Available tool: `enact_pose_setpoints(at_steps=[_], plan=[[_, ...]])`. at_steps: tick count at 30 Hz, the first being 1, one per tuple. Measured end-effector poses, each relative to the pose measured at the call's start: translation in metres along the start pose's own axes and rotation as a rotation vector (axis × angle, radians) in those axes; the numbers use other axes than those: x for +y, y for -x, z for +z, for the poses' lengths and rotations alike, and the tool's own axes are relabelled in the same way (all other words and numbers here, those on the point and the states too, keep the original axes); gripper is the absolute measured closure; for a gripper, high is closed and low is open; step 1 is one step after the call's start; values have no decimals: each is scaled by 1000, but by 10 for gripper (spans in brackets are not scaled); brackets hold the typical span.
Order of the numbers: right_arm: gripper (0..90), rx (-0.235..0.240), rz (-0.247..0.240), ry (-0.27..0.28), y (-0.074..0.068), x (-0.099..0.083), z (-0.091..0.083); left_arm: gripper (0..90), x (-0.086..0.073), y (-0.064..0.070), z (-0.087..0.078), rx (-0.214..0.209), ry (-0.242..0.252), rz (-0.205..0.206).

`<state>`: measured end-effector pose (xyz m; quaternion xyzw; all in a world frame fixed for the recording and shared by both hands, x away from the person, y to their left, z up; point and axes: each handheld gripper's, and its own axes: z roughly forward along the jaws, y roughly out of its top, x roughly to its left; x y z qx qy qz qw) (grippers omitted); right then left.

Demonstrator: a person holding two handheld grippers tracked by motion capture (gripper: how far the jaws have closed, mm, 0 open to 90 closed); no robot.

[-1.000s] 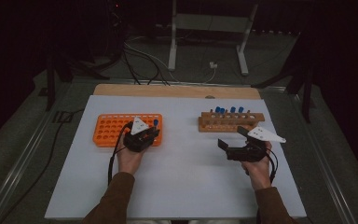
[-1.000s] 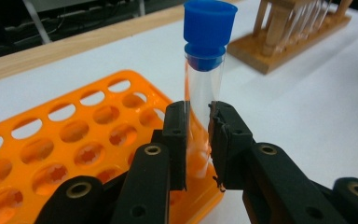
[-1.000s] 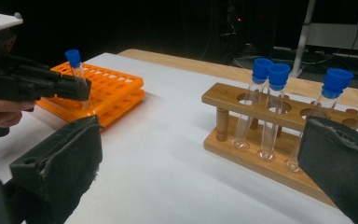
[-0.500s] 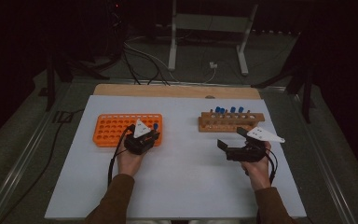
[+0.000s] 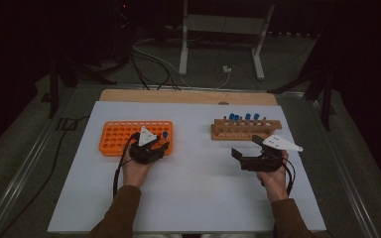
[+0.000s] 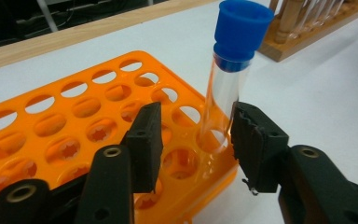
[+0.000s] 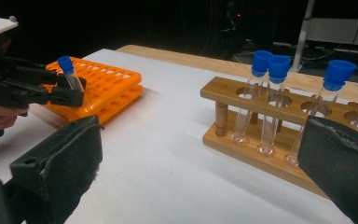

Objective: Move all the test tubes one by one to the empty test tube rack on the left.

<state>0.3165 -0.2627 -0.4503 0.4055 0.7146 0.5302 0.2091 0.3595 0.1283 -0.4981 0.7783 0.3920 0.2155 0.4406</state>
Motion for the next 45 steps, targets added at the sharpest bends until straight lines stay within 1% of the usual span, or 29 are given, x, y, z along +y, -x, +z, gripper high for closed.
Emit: enact_pose_setpoints(at_steps=[2, 4, 6, 10, 11, 12, 13, 14, 16, 18, 20, 22, 23, 25, 26, 27, 30, 31, 33, 35, 38, 41, 43, 45], plan=[[0, 0, 4, -1, 0, 0, 0, 513, -1, -1, -4, -2, 14, -21], [0, 0, 5, -2, 0, 0, 1, 494, -2, -4, -9, -9, 26, -55], [0, 0, 6, -1, 0, 0, 1, 469, -2, -8, -15, 2, 29, -88], [0, -4, 13, 0, 2, -1, 1, 454, -4, -16, -29, -2, 55, -126], [0, -6, 15, -3, 3, -1, 1, 423, -5, -17, -32, 6, 64, -137], [0, -6, 15, -3, 3, -1, 1, 373, -5, -18, -36, 10, 73, -144], [0, -8, 15, -4, 3, -1, 1, 348, -6, -19, -40, 2, 81, -153], [0, -11, 15, -4, 4, -1, 1, 322, -6, -20, -43, 5, 88, -162], [0, -14, 15, -6, 4, -1, 1, 257, -8, -21, -51, 9, 100, -169], [0, -20, 12, -11, 4, 0, 1, 188, -9, -21, -59, 15, 102, -168], [0, -21, 9, -15, 4, 0, 1, 130, -13, -19, -68, 29, 119, -172], [0, -24, 7, -16, 5, 1, 0, 37, -17, -17, -75, 38, 111, -165], [0, -24, 4, -15, 5, 1, 0, 11, -18, -17, -79, 49, 113, -160], [0, -25, 0, -14, 5, 3, 0, 6, -19, -18, -88, 54, 126, -157], [0, -28, -4, -13, 6, 4, 0, 6, -19, -20, -92, 64, 130, -150], [0, -36, -11, -14, 6, 5, 0, 6, -18, -21, -96, 76, 133, -143], [0, -55, -21, -14, 8, 9, 0, 6, -20, -26, -107, 85, 150, -142], [0, -63, -19, -12, 10, 11, 0, 6, -22, -28, -111, 84, 161, -147], [0, -78, -10, -11, 14, 15, 0, 6, -25, -32, -115, 78, 184, -169], [9, -90, -7, -8, 19, 20, 0, 7, -28, -35, -118, 81, 193, -181], [23, -102, -1, -21, 26, 25, 3, 7, -31, -36, -119, 66, 196, -199], [28, -128, 10, -34, 36, 28, 9, 7, -32, -33, -119, 97, 200, -188], [32, -151, 22, -45, 41, 29, 13, 7, -32, -32, -118, 108, 198, -179], [56, -164, 42, -58, 47, 30, 17, 7, -32, -30, -117, 122, 189, -171]])
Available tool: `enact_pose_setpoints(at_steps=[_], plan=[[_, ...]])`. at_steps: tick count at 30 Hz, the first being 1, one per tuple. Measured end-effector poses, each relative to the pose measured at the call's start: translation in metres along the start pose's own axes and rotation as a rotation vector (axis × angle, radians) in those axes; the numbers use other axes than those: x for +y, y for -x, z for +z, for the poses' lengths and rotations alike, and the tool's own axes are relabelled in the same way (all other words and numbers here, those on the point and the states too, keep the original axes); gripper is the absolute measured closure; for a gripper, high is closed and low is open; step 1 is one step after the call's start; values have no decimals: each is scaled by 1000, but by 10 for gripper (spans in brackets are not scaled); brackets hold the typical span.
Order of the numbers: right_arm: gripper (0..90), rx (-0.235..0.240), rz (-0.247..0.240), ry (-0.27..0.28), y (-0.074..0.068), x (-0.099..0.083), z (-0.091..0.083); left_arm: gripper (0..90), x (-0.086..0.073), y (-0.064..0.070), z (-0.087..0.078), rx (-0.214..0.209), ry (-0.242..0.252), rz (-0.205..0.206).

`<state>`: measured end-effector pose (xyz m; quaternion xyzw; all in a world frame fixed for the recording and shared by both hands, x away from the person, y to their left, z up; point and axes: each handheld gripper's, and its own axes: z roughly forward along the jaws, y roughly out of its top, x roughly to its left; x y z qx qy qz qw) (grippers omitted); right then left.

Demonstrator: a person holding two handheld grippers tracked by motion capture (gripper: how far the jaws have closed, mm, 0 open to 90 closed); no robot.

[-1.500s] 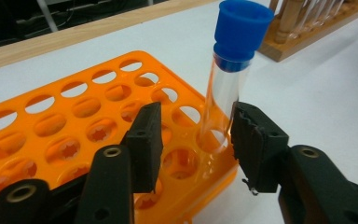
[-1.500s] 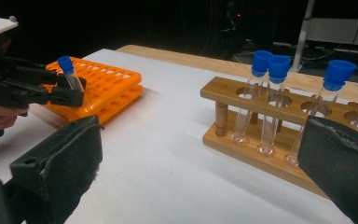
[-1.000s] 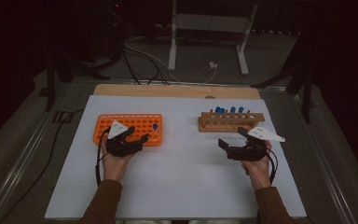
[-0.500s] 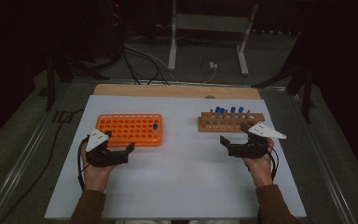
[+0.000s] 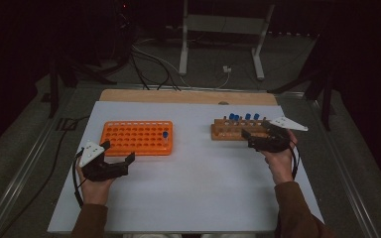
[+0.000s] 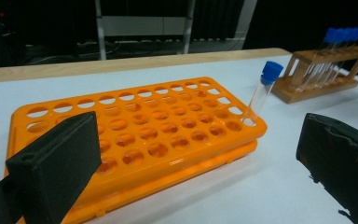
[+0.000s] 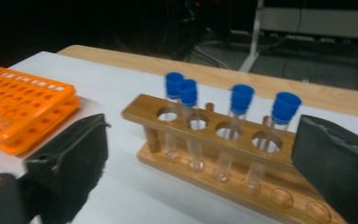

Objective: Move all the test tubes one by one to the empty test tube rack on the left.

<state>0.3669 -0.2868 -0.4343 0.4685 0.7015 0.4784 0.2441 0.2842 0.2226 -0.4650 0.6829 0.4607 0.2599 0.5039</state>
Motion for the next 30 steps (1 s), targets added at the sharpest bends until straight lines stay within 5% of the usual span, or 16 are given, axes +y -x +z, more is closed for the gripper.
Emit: enact_pose_setpoints(at_steps=[5, 9, 17, 30], plan=[[113, -63, 8, -28, 12, 2, 10, 7, -2, 2, 3, 8, -10, -7], [291, -103, 64, -26, 27, 0, 14, 7, -3, 2, 3, 14, -13, -4], [552, -172, 6, -42, 32, -5, 27, 7, -5, 4, 6, 3, -32, 0], [657, -216, 50, -45, 36, -13, 47, 7, -5, 6, 8, -3, -41, 11]])
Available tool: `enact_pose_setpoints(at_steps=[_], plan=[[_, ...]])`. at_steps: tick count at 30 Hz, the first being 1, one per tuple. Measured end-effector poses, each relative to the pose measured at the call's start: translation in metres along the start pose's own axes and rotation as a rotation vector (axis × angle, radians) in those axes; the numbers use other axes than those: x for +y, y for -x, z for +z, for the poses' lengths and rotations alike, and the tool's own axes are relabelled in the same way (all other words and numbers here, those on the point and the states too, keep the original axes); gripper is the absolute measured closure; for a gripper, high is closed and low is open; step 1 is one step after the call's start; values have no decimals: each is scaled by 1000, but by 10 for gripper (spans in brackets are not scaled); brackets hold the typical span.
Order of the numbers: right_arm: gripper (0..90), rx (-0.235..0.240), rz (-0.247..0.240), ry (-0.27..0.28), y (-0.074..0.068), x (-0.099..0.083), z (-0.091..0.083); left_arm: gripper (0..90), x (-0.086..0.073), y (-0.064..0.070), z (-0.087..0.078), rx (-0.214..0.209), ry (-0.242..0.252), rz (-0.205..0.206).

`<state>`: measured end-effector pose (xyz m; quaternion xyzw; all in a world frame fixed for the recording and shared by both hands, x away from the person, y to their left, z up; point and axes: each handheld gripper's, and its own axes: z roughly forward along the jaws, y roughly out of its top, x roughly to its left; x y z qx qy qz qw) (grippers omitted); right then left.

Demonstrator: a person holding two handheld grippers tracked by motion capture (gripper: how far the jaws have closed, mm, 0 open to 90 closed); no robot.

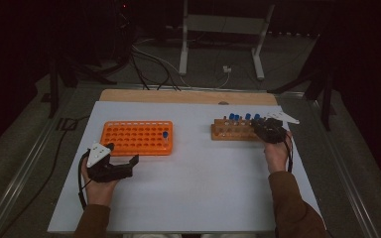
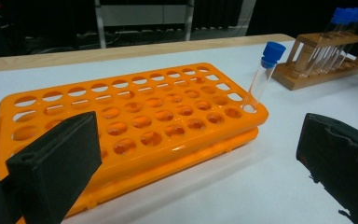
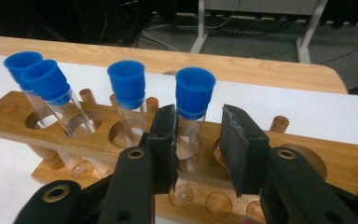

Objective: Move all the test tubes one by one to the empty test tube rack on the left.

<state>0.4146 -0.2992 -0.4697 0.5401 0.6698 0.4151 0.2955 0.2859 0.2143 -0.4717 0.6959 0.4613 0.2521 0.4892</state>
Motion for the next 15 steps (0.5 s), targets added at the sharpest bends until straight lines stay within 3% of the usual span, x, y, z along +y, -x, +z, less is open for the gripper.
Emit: enact_pose_setpoints(at_steps=[7, 9, 12, 15], plan=[[668, -7, -4, 18, 0, -1, 1, 7, 0, 1, 1, -4, -4, -1], [707, 0, -7, 28, -2, 0, 1, 7, -1, 1, 1, -3, -3, -1], [714, -11, -33, 27, -5, 0, 3, 7, -1, 0, 1, -2, -3, -1], [734, -11, -23, 28, -6, 1, 4, 7, -1, 0, 1, -1, -4, -1]])
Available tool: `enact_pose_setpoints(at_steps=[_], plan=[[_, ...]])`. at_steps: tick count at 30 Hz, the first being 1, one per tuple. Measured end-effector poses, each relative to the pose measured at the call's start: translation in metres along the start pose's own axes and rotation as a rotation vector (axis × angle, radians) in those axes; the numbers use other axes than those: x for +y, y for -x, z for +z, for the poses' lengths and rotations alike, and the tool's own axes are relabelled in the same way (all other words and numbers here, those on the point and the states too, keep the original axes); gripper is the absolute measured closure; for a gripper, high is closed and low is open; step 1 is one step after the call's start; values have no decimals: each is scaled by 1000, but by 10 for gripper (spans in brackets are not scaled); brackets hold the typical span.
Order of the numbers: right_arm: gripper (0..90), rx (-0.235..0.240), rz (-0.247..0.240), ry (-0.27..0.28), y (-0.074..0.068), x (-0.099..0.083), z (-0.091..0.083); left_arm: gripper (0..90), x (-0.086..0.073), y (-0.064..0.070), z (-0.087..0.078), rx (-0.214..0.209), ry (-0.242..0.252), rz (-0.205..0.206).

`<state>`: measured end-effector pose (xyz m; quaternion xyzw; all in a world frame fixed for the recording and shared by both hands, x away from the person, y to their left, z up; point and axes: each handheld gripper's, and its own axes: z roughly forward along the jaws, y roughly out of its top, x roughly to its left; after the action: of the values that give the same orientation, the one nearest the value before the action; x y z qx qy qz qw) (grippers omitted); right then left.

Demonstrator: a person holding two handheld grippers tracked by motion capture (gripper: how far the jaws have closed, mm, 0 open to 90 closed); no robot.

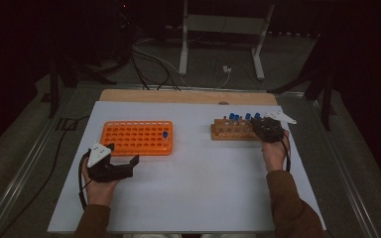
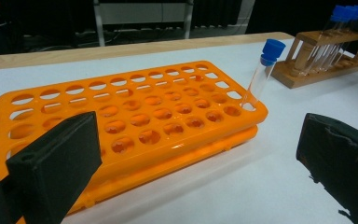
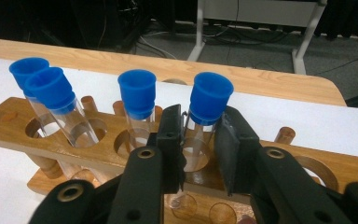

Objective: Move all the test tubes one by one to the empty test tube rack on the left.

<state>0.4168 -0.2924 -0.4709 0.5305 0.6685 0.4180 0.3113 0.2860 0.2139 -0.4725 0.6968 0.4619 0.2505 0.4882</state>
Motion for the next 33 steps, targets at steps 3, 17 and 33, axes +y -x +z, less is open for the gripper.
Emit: enact_pose_setpoints(at_steps=[3, 17, 33], plan=[[745, -2, -9, 1, -1, 0, -1, 7, 0, 0, 0, 1, 1, -2], [764, -4, -4, 1, -1, 1, -4, 7, 0, 1, 1, -3, -6, 1], [765, 21, -13, 70, -1, 22, -26, 7, 0, 1, 2, -8, -6, 2]])
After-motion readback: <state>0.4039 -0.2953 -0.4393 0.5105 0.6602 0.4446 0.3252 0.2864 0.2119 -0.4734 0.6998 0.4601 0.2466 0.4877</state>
